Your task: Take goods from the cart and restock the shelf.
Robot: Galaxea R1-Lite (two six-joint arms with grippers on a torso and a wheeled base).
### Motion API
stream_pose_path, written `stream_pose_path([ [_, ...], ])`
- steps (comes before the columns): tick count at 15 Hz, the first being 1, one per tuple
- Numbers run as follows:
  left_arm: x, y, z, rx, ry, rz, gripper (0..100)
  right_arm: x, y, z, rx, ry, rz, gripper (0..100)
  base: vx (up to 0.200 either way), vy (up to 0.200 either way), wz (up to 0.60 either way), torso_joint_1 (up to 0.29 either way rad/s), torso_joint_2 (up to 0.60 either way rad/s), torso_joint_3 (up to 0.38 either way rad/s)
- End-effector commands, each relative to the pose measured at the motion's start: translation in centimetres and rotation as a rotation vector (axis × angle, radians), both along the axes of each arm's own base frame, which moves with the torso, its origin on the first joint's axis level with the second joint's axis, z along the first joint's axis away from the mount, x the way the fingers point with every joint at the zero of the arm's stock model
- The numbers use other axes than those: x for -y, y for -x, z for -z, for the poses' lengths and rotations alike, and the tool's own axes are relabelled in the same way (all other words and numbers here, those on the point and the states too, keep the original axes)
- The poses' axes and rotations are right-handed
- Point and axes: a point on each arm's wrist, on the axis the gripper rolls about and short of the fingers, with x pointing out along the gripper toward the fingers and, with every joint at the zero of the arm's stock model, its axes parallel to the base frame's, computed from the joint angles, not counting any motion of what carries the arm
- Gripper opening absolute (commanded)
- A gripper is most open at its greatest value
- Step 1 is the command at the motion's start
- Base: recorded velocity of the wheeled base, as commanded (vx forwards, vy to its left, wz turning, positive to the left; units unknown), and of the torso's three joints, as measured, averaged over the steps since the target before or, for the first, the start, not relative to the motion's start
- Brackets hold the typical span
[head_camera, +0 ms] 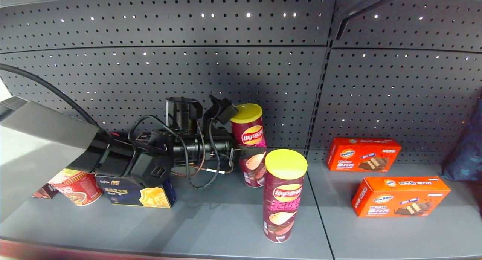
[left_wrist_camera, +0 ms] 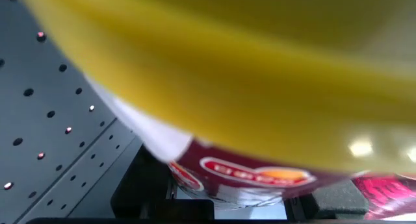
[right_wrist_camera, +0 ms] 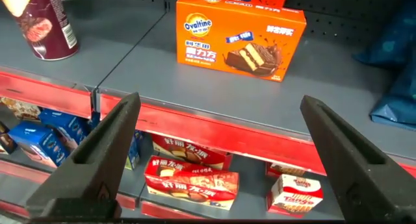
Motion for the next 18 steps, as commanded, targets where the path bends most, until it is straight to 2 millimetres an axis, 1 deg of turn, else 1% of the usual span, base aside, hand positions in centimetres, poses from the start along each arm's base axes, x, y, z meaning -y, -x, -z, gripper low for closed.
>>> stream_pose_path([
  [1, 0.1, -0.1, 0.2, -0.004, -0.002, -0.001, 0, 0.0, 0.0, 0.0, -0.003, 0.002, -0.001, 100, 0.000, 0.000, 0.00, 0.000, 0.00, 0.000],
  [10, 0.0, -0.4, 0.8, -0.021, -0.011, -0.004, 0, 0.0, 0.0, 0.0, -0.008, 0.003, -0.001, 100, 0.000, 0.000, 0.00, 0.000, 0.00, 0.000],
  [15, 1.1, -2.0, 1.3, -0.003, -0.004, 0.002, 0, 0.0, 0.0, 0.0, -0.005, 0.003, -0.001, 100, 0.000, 0.000, 0.00, 0.000, 0.00, 0.000],
  [18, 1.4, -2.0, 1.7, -0.020, -0.019, 0.010, 0, 0.0, 0.0, 0.0, -0.008, 0.003, -0.001, 100, 0.000, 0.000, 0.00, 0.000, 0.00, 0.000],
])
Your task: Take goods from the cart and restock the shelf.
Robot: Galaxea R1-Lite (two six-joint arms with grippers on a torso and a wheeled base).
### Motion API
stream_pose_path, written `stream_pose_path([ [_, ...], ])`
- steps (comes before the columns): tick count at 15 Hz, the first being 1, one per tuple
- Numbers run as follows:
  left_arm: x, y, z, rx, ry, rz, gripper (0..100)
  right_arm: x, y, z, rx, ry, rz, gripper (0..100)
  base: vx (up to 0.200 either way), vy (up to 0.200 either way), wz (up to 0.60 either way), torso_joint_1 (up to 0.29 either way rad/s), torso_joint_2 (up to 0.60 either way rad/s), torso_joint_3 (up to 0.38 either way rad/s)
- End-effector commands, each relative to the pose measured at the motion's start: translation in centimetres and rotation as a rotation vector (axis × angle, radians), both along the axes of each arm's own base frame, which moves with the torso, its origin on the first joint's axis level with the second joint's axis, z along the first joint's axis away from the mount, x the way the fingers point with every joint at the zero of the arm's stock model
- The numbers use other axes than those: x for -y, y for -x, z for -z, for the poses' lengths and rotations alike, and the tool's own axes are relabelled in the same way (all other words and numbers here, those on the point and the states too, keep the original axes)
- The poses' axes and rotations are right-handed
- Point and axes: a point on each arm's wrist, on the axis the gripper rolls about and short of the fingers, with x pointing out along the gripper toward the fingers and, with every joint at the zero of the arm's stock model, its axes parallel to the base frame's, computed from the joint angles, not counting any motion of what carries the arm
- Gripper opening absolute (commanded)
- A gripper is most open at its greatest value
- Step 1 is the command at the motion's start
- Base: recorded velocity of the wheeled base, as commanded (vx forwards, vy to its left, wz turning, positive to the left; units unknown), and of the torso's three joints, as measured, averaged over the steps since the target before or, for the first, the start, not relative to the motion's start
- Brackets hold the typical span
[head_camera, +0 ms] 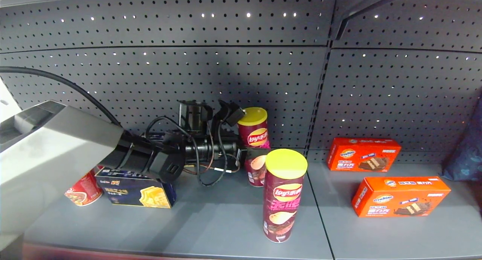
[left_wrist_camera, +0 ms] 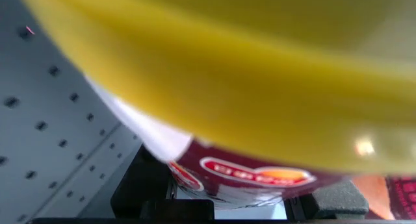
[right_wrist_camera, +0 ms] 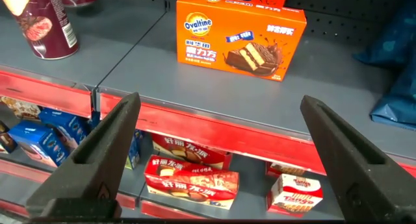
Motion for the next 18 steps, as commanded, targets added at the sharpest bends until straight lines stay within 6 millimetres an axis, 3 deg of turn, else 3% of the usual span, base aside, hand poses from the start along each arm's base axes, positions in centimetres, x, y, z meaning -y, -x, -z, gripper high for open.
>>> stream_pose_path([
  [1, 0.2, -0.1, 0.4, -0.006, -0.006, 0.005, 0, 0.0, 0.0, 0.0, -0.005, 0.002, 0.000, 100, 0.000, 0.000, 0.00, 0.000, 0.00, 0.000],
  [18, 1.4, -1.6, 1.2, 0.045, -0.030, 0.028, 0, 0.0, 0.0, 0.0, -0.006, -0.009, 0.000, 100, 0.000, 0.000, 0.00, 0.000, 0.00, 0.000],
])
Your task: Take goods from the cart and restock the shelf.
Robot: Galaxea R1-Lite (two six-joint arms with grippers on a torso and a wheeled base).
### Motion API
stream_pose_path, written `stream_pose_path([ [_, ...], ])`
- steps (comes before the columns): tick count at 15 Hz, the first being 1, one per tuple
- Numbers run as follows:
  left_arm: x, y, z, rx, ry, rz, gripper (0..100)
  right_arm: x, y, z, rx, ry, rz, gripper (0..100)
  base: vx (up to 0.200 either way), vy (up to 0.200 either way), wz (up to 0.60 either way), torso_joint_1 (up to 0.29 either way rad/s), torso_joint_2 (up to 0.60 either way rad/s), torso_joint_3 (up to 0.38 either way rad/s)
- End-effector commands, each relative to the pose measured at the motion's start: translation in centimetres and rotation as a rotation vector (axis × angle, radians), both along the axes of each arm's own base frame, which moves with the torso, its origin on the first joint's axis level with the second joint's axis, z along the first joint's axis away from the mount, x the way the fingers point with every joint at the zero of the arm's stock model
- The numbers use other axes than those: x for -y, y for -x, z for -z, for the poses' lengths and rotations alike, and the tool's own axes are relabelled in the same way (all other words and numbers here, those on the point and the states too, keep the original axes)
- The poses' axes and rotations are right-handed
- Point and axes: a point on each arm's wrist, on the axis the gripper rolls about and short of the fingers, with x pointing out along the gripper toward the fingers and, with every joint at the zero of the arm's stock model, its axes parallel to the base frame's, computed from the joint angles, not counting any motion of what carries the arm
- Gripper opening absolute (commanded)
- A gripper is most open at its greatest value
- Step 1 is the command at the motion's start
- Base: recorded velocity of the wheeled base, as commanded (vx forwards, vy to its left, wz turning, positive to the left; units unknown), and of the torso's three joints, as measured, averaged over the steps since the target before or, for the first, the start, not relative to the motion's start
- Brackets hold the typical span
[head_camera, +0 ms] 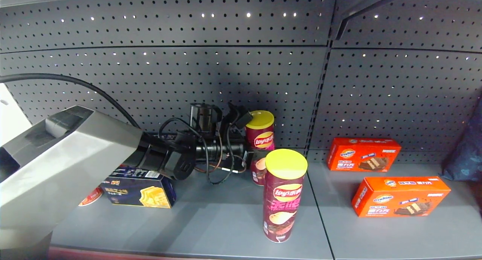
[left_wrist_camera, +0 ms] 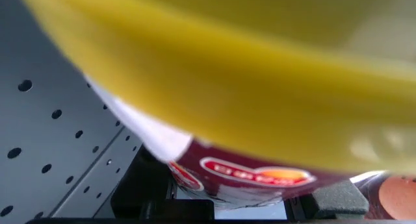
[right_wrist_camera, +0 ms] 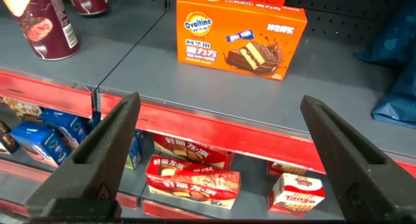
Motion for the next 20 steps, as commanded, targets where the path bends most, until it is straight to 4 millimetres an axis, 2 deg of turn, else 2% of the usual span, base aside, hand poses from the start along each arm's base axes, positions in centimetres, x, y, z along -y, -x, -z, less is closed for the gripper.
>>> stream_pose_path([
  [1, -0.1, -0.2, 0.7, 0.021, -0.023, 0.006, 0, 0.0, 0.0, 0.0, -0.002, 0.001, -0.001, 100, 0.000, 0.000, 0.00, 0.000, 0.00, 0.000],
  [4, -0.2, -0.3, 1.2, 0.022, -0.061, 0.003, 0, 0.0, 0.0, 0.0, -0.002, 0.001, -0.001, 100, 0.000, 0.000, 0.00, 0.000, 0.00, 0.000],
  [5, 0.0, -0.4, 1.1, 0.031, -0.059, 0.003, 100, 0.0, 0.0, 0.0, -0.002, 0.001, -0.001, 100, 0.000, 0.000, 0.00, 0.000, 0.00, 0.000],
  [13, 0.0, -0.4, 0.5, 0.049, -0.052, 0.005, 100, 0.0, 0.0, 0.0, -0.006, -0.012, 0.000, 100, 0.000, 0.000, 0.00, 0.000, 0.00, 0.000],
  [14, -0.1, -0.2, 0.0, 0.057, -0.048, 0.003, 100, 0.0, 0.0, 0.0, -0.006, -0.012, 0.000, 100, 0.000, 0.000, 0.00, 0.000, 0.00, 0.000],
  [16, -0.8, 0.9, -1.0, 0.059, -0.048, -0.002, 100, 0.0, 0.0, 0.0, -0.006, -0.012, 0.000, 100, 0.000, 0.000, 0.00, 0.000, 0.00, 0.000],
  [20, -4.2, 3.8, -1.6, 0.066, -0.046, -0.047, 100, 0.0, -0.1, 0.0, -0.016, -0.023, -0.002, 100, 0.000, 0.000, 0.00, 0.000, 0.00, 0.000],
])
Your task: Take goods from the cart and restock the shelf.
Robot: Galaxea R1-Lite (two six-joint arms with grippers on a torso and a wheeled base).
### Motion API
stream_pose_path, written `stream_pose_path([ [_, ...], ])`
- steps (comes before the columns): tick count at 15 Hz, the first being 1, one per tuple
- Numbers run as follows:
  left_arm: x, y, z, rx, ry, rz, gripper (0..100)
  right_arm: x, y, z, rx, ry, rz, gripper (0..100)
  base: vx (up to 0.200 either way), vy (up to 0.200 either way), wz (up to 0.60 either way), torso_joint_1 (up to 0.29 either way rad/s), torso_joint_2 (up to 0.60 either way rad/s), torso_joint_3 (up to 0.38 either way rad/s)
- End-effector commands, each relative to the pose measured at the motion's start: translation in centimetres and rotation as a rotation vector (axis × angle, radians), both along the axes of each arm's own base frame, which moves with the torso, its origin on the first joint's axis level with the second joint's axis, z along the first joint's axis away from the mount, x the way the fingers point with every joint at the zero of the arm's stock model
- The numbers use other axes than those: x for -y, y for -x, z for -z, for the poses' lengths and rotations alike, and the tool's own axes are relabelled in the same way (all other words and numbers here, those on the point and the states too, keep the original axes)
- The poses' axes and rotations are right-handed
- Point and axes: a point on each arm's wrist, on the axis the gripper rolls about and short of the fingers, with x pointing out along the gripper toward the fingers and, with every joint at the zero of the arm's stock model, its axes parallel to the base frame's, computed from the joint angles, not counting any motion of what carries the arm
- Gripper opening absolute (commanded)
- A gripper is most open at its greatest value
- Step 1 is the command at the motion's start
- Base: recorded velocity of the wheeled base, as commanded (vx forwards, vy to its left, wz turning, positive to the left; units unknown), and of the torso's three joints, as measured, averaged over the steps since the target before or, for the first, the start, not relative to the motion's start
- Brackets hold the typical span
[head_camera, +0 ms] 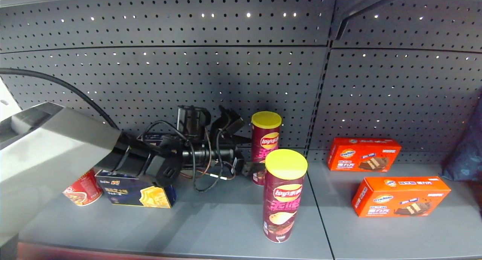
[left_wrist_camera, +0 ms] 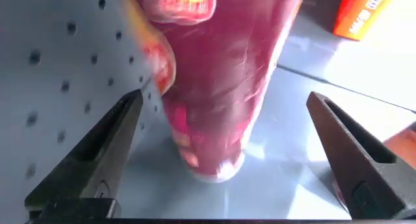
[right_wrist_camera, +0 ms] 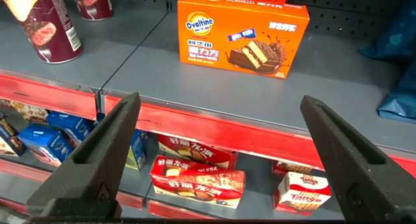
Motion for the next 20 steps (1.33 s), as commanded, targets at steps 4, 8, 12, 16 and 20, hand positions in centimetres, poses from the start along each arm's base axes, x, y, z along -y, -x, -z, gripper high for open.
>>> stream_pose_path([
  [4, -4.8, 5.3, -2.3, 0.041, 0.051, -0.073, 100, -0.2, -0.6, -0.2, -0.076, 0.017, -0.023, 100, 0.000, 0.000, 0.00, 0.000, 0.00, 0.000],
  [8, -7.7, 11.4, -5.3, 0.048, 0.095, -0.142, 100, -0.6, -1.1, -3.7, -0.087, 0.013, -0.124, 100, 0.000, 0.000, 0.00, 0.000, 0.00, 0.000],
  [12, -9.8, 17.7, -7.3, 0.068, 0.116, -0.310, 100, -1.3, -2.7, -7.1, -0.125, 0.014, -0.197, 100, 0.000, 0.000, 0.00, 0.000, 0.00, 0.000],
  [16, -12.9, 25.6, -8.6, -0.050, 0.120, -0.367, 100, -2.2, -5.3, -9.1, -0.217, -0.011, -0.209, 100, 0.000, 0.000, 0.00, 0.000, 0.00, 0.000],
  [20, -15.1, 29.8, -8.0, -0.069, 0.118, -0.533, 100, -2.9, -7.5, -8.8, -0.239, -0.041, -0.193, 100, 0.000, 0.000, 0.00, 0.000, 0.00, 0.000],
])
